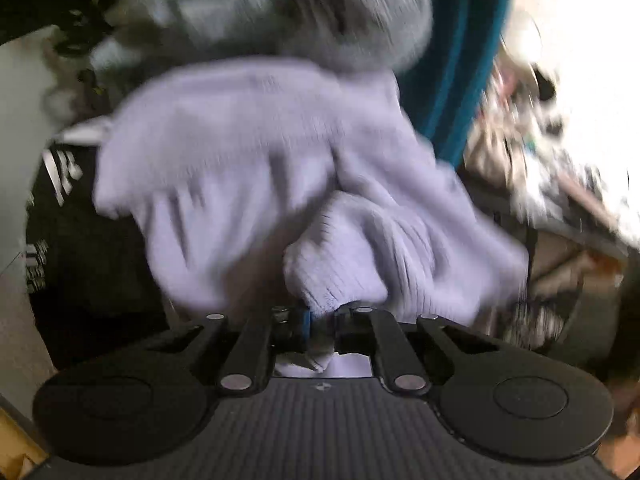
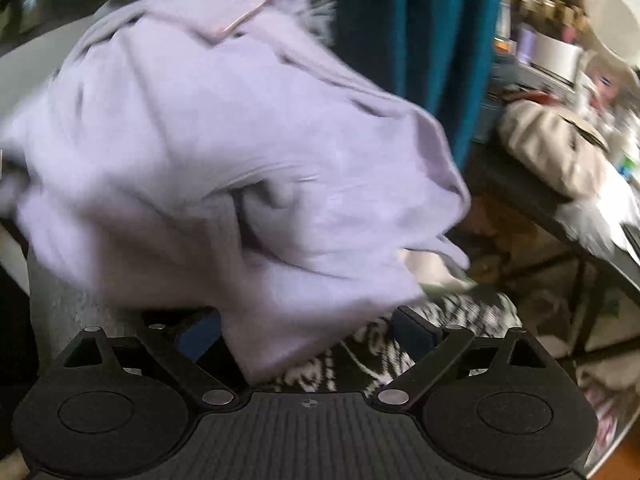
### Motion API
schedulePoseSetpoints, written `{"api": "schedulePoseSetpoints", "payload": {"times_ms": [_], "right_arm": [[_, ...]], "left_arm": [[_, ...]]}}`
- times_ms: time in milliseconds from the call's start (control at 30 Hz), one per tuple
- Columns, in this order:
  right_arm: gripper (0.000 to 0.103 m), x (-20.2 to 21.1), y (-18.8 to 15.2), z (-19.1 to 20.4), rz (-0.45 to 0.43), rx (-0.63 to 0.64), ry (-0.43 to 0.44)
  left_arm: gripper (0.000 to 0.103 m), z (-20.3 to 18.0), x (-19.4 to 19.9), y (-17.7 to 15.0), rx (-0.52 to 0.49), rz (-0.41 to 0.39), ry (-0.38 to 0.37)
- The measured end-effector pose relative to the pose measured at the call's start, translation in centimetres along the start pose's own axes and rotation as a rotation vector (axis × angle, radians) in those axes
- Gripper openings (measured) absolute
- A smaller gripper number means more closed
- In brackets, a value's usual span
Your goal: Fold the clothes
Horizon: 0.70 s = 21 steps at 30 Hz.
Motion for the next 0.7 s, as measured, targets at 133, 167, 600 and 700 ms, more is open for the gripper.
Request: {"api": "schedulePoseSetpoints", "payload": {"times_ms": [133,167,600,700], "right_arm": [[0.068,-1.7,0.1,0.0,0.0,0.015,0.031],[0.047,-1.8,0.4,-0.2,-0.008,-0.004,0.054],[0.01,-4.1,9.0,-5.2,-0.148,-0.131,-0.07],[0.011,-6.4,7.7,-4.7,-0.087,-0.118,-0.087]], "left_arm": [[0.009,-0.3,-1.2,2.4,-0.022,-0.03,0.022],[0.009,-0.3,-1.5,3.0,-0.029,-0.037,0.027],[0.01,-0.2,-6.6,7.2,-0.024,-0.041,0.027],[0.01,-0.1,-7.5,7.3,-0.032,-0.027,0.008]]}}
Point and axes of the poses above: each gripper's, at about its wrist camera, not at the fingertips, and x roughly against the way its jaws point, z to its left, y to its top, the point moved 4 cm from there along -x, roughly the way its jaws point, and after that the axes turned 9 degrees about -z, right-handed, at the moved point
